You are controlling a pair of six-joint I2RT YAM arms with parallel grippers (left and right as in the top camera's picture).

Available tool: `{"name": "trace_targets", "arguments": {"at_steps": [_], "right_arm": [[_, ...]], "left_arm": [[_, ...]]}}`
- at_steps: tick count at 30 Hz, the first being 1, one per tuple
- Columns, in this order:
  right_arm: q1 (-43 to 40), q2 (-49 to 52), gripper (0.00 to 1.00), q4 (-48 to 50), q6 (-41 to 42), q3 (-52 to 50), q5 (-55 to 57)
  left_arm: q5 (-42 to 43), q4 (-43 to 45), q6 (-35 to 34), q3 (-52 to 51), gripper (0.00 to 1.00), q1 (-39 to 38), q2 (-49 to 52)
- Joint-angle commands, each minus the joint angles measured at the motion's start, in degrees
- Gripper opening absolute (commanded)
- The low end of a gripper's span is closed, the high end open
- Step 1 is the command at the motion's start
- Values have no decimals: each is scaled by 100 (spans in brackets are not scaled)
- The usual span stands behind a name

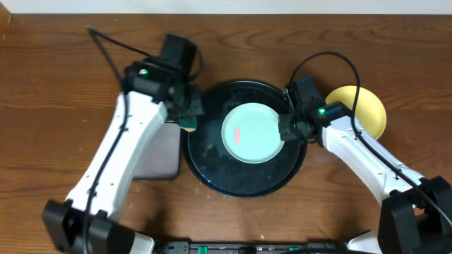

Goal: Clean dirty plates on tray and stack at the side
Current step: 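Bring the green sponge with the left gripper onto the light-blue plate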

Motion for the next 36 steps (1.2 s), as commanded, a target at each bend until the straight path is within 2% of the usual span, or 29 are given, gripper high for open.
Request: {"name": "trace_targets", "arguments": {"at_steps": [1,11,17,23,36], "right_arm": [[-33,-61,44,164,-61,-229,-22],[-33,-59,41,1088,-9,-850,-153],[-35,-59,34,1432,179,-1071,-151],[-33,-57,28,1541,181,-1082,-151],[-33,166,24,1738,376,-1130,-151]], "left_arm": [[94,109,98,-13,7,-258,186],[92,568,-210,-13,7,-750,586],[92,721,-234,-13,8,-942,798],[94,782,-254,-13,7,-1034,1023],[92,973,-251,-13,8,-1097,1080]]}}
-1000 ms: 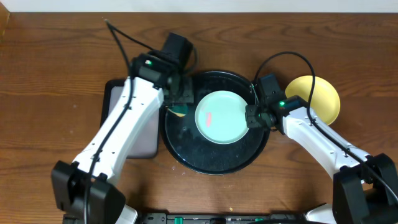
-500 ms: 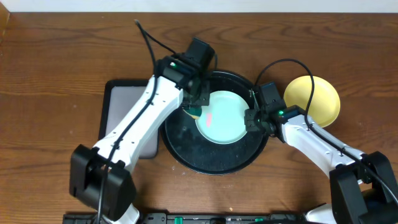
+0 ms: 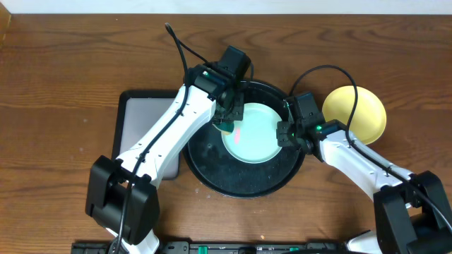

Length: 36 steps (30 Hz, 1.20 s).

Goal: Clean dirty plates on tray and stack at the side
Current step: 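Bring the green sponge with the left gripper onto the light-blue plate, then scrub the light-blue plate with the sponge while the right gripper holds it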

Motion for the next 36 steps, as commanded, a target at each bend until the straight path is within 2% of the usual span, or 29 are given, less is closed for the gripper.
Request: {"name": "trace_targets", "arguments": {"at_steps": [1,8,12,19,26,36], "right_arm": [[-33,157,24,20,177,-76,-22],[-33,391,22,170,197,-76,-22],[-33,442,11,190,197,-79,-22],[-33,442,5,210,197,-76,-22],[-33,439,12,240,195,-76,-22],[-35,420,11,321,192,-57,-20]], "left_arm": [[-11,15,-68,-13,8,-13,26],[-11,59,-66,-13,8,-13,26],[-9,83,-68,-13,8,-13,26],[-11,85,-68,-13,8,-13,26],[-9,83,-68,-13,8,-13,26],[-11,81,-63,-13,8,-13,26]]}}
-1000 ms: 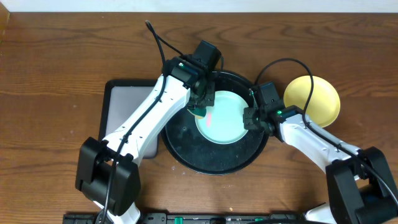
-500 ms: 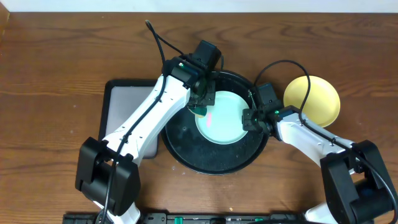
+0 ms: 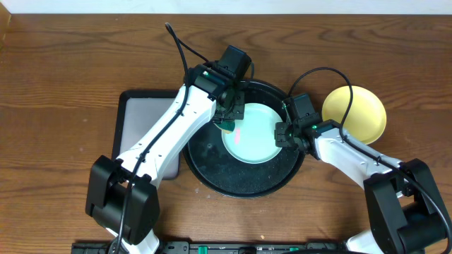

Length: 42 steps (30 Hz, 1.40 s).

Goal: Clean dirty plates on tray and stack at the side
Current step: 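Scrub the light-blue plate with the sponge while the right gripper holds it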

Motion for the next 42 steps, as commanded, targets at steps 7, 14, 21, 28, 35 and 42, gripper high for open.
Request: {"name": "trace_targets", "arguments": {"at_steps": [7,14,21,28,35,42], "right_arm": [[-35,-20,11,22,7,-15,42],[-35,-50,13,44,4,-15,44],[-35,-299,13,-15,-57,-15,81],[-33,-295,12,-50,-28,-22,212],[-28,-188,11,-26,-31,-37,234],[-28,-81,3,4,-31,-37,236]], "left_arm": [[-11,-9,-50,-13,8,-13,26],[-11,-11,-50,-13,8,-13,26],[-11,-11,-50,-13,8,-13,26],[-11,-9,-50,-13,8,-13,26],[-11,-11,-50,-13,8,-13,26],[-11,-13,-50,-13,8,-13,26]]}}
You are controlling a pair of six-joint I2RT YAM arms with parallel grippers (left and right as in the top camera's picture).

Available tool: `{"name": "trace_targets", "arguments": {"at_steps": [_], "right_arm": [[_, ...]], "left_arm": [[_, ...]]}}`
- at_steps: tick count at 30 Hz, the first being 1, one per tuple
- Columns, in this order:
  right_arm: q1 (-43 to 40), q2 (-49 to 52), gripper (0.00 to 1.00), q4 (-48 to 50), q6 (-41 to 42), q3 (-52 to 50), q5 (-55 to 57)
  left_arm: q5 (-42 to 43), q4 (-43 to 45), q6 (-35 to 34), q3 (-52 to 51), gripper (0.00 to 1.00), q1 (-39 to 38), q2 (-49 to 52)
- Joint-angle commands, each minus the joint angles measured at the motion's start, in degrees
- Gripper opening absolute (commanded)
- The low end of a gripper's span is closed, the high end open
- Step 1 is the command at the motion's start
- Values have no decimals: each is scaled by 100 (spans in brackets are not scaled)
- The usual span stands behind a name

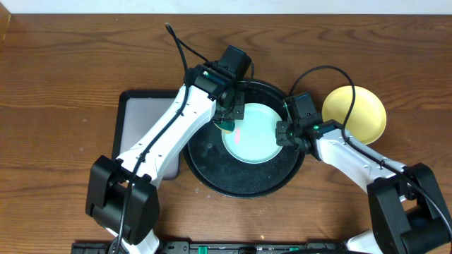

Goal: Clean dirty plates on tray and stack at the side
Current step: 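Scrub the light-blue plate with the sponge while the right gripper holds it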

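A round black tray [212, 169] lies mid-table with a mint-green plate [258, 141] on it. The plate bears a red smear [239, 132] near its left side. My left gripper [227, 124] is shut on a green-and-yellow sponge [227, 127], which it presses down at the plate's upper-left edge, right beside the smear. At the plate's right rim my right gripper [281, 133] appears shut on that rim, though its fingertips are hard to make out against the dark tray.
A yellow plate [361, 111] lies on the wood to the right of the tray. Left of the tray is a flat grey tray [134, 134], partly under my left arm. Cables loop above both wrists.
The left gripper and sponge stay at the same spot by the red smear. The right gripper keeps to the plate's right rim; only its forearm has shifted slightly.
At first my left gripper held the sponge at the black tray's left rim while the right gripper sat at the mint plate's right rim. Then the left gripper was over the plate's upper left by the smear, and it has stayed there since.
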Motion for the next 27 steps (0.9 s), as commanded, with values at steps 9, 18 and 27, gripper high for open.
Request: {"name": "trace_targets", "arguments": {"at_steps": [9,18,27], "right_arm": [[-20,48,7,9,-26,-37,79],[-11,50,6,26,-28,-39,37],[-13,52,6,87,-26,-103,37]], "left_arm": [[-11,-7,-52,-13,8,-13,26],[-11,-9,-50,-13,8,-13,26],[-11,-9,-50,-13,8,-13,26]]}}
